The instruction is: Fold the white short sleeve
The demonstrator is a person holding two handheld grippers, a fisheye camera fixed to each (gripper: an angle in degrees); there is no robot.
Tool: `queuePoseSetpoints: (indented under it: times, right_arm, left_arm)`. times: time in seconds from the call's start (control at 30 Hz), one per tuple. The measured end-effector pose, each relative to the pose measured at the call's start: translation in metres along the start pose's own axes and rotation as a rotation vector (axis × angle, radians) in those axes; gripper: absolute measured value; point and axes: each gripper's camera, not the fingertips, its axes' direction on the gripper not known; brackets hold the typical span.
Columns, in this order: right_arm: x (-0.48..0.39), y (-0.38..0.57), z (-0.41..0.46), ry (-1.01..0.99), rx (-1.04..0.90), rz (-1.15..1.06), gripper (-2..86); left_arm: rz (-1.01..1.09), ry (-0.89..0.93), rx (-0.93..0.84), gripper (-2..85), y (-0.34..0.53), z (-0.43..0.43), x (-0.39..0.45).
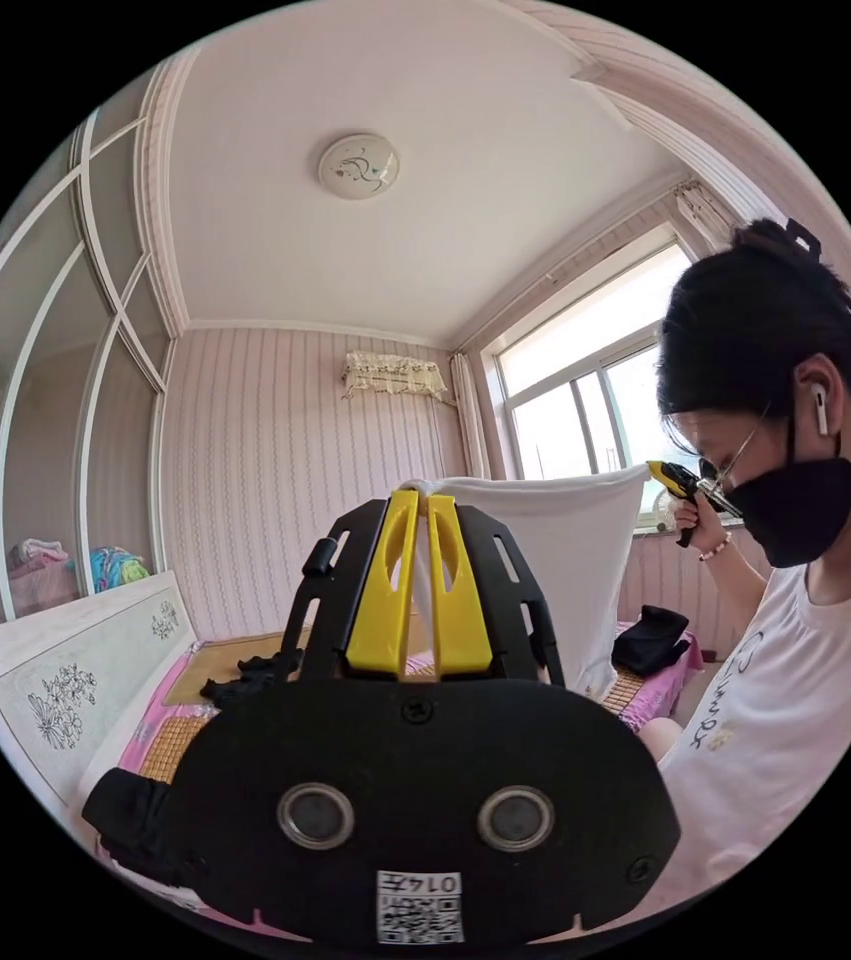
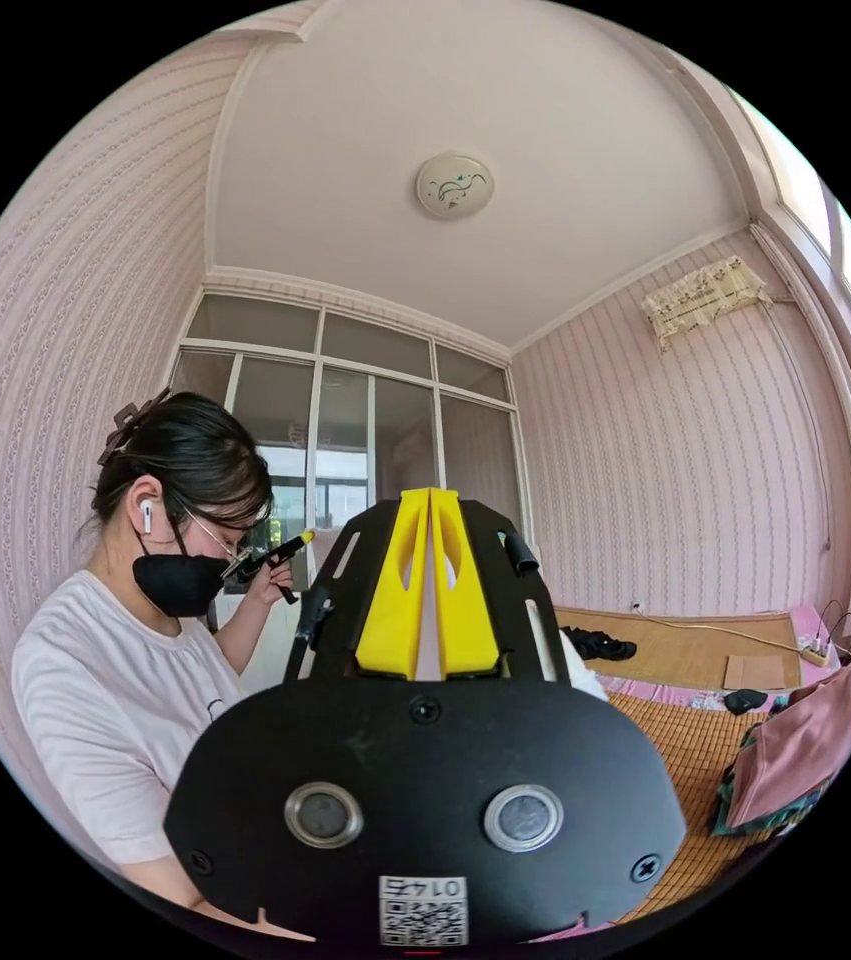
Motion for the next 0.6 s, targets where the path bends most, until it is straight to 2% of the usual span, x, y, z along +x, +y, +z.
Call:
queuePoseSetpoints:
  times: [0.13,0.3,0.5,0.6]
  right_arm:
    - [-0.027,-0.017,-0.007,-0.009,-0.007,-0.022,-0.4]
    - [-0.02,-0.033,0.022,0.016,-0.077,-0.042,-0.4]
    - [0.072,0.008,0.1,0.039,-0.295,0.165,-0.4]
    - [0.143,0.058,0.151,0.064,-0.445,0.32,-0.4]
  left_arm:
    - [0.067,-0.014,0.054,-1.0,-0.028,-0.034,0.013]
    - [0.044,-0.061,-0.002,-1.0,-0.047,-0.023,0.0]
    - [-0.177,-0.045,-0.16,-1.0,-0.003,0.043,-0.054]
    - [-0.292,-0.037,-0.327,-1.0,0.041,0.107,-0.089]
